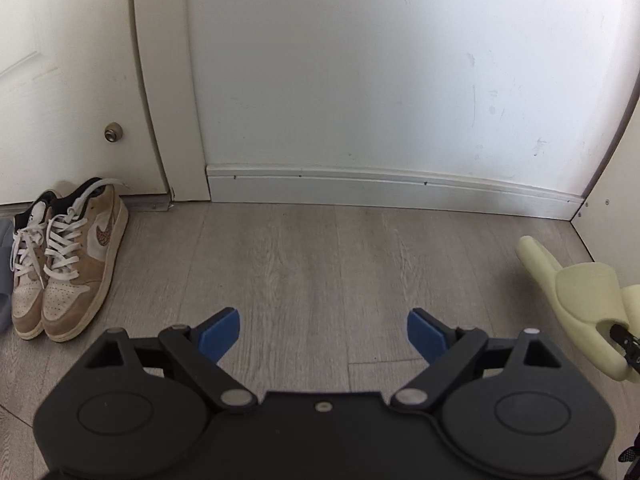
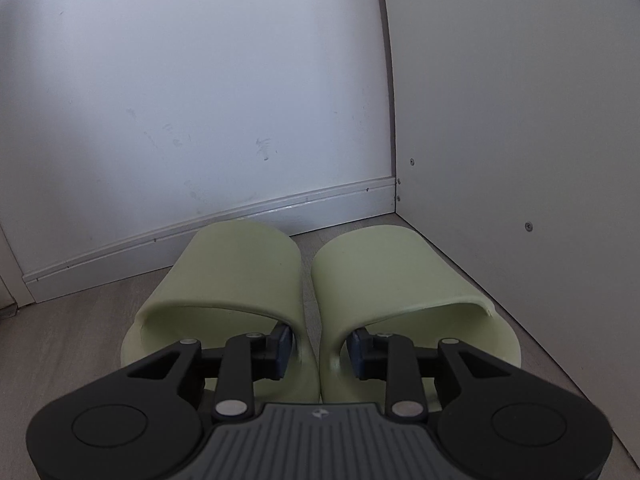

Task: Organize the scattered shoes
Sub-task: 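Carry the pale green slides with the right gripper toward the wall corner, then lower the green slides into the corner and open the right gripper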

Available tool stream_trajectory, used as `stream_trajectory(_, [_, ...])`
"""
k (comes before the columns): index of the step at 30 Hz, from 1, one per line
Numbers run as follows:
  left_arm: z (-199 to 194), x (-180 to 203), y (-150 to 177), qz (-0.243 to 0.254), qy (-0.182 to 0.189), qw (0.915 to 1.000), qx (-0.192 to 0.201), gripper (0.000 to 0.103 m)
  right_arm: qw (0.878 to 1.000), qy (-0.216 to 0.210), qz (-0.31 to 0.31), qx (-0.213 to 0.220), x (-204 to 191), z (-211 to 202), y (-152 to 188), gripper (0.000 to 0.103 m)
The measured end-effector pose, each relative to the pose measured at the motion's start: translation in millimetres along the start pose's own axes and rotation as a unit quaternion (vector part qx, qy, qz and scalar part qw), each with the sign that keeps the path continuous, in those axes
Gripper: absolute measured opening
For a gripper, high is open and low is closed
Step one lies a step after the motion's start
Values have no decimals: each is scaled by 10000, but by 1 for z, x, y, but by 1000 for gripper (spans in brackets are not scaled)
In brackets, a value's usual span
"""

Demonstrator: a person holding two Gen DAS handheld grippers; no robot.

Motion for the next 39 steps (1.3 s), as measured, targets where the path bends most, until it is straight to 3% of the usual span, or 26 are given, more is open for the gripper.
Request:
stream_trajectory(6, [37,37,3,67,197,9995,-232,91,9996,4,-289,17,21,24,-7,33])
stream_trajectory(14, [68,68,6,330,288,9981,-439,91,9999,75,62,38,55,74,-27,33])
stream_trajectory(23, [84,66,22,347,245,9967,-686,91,9999,116,42,113,73,112,-40,34])
stream_trajectory(29, [92,64,32,309,268,9957,-836,91,9989,-33,459,-95,90,116,-38,40])
stream_trajectory(39, [100,66,42,407,196,9936,-1034,91,9998,3,37,-215,88,118,-25,47])
Point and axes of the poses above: each gripper's, at about its wrist camera, not at the fingertips, and z roughly the way its jaws point, x to its right, y to its underside, the point moved 10 cm from there along z, roughly the way its jaws point, and after that the axes turned 14 degrees about z, right-handed, at the moved point
